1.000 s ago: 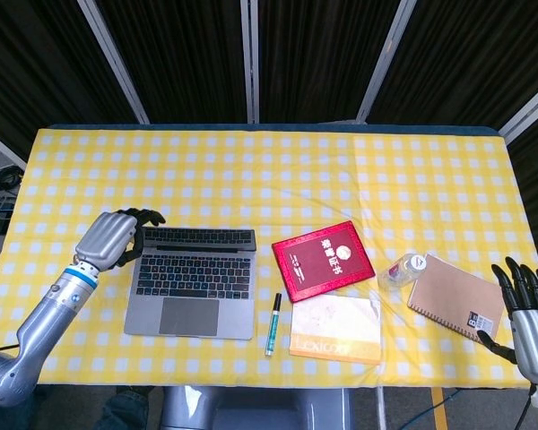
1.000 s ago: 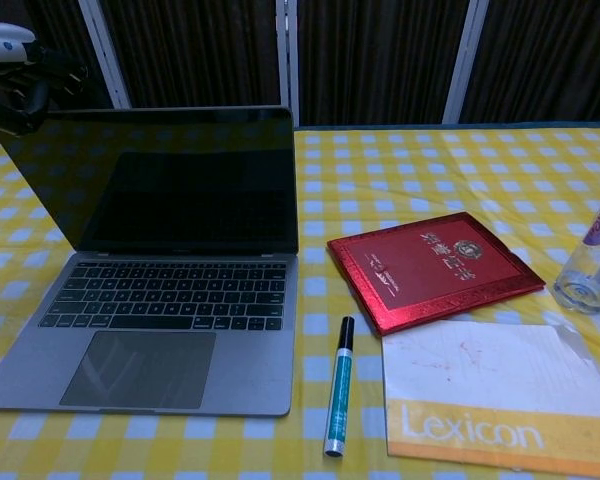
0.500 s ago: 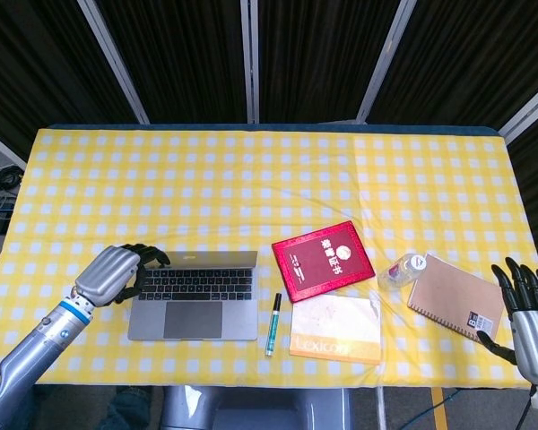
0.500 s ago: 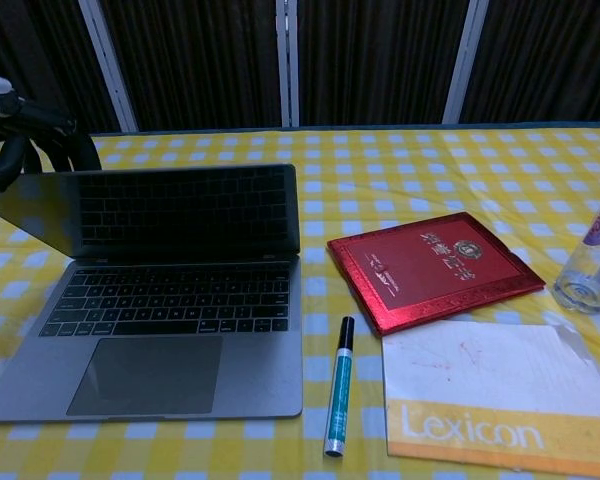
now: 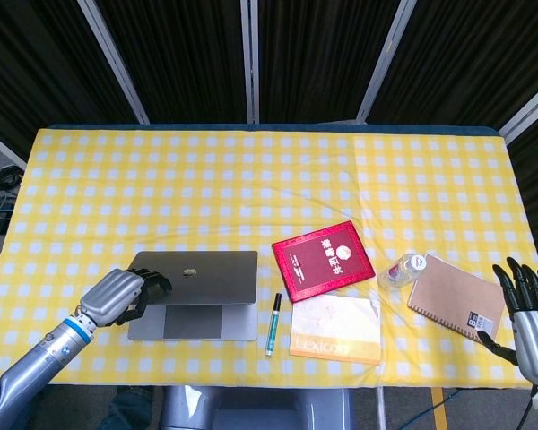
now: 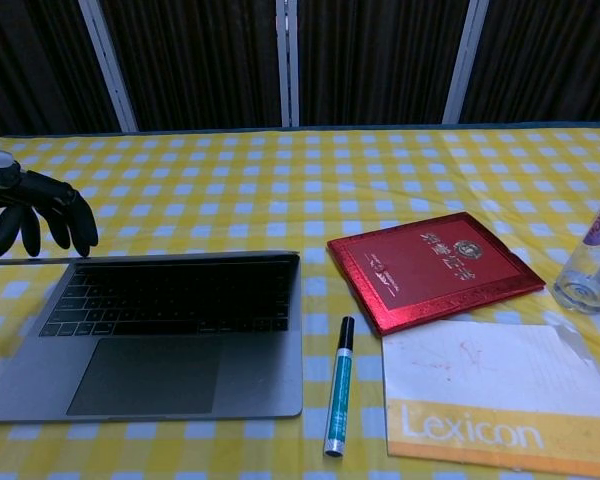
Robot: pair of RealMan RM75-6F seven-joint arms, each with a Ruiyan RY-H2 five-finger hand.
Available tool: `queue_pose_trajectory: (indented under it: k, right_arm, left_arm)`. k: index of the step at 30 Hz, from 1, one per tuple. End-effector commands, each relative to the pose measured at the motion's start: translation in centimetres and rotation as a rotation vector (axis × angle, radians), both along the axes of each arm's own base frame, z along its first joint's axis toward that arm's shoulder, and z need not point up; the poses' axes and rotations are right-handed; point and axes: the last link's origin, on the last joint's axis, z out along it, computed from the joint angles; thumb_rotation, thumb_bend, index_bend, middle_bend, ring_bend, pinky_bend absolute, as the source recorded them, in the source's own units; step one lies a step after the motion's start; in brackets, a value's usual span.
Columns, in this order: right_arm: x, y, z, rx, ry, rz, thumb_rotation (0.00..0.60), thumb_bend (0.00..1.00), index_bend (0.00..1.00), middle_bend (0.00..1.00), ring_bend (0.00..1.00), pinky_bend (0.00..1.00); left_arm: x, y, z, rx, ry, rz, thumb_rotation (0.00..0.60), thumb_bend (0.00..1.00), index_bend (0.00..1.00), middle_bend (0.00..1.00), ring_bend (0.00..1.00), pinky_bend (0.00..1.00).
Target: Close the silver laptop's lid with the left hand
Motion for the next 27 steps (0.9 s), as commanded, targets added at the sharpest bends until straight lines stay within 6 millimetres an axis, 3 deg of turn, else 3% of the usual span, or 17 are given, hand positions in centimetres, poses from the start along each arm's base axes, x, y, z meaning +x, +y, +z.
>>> queue_pose_trajectory:
  k: [1, 17, 27]
  right_arm:
    - [0.0, 0.0, 0.0, 0.0, 0.001, -0.001, 0.6, 0.0, 0.01, 0.0, 0.0, 0.0]
    - [-0.1, 0.0, 0.0, 0.005, -0.002, -0.002, 0.6, 0.0, 0.02, 0.0, 0.0, 0.0]
    - [-0.1, 0.0, 0.0, 0.006, -0.003, -0.003, 0.6, 0.0, 0.02, 0.0, 0.0, 0.0]
  left_arm:
    - [-0.4, -0.3, -0.8, -0.021, 0.009, -0.003, 0.6, 1.0, 0.33, 0.32, 0.3, 0.37]
    - [-1.1, -1.8, -5.6, -0.13, 0.045, -0.015, 0.6, 1.0, 0.33, 0.32, 0.3, 0.37]
    - [-1.6, -2.0, -7.4, -0.161, 0.083, -0.016, 0.6, 1.0, 0.33, 0.32, 0.3, 0.37]
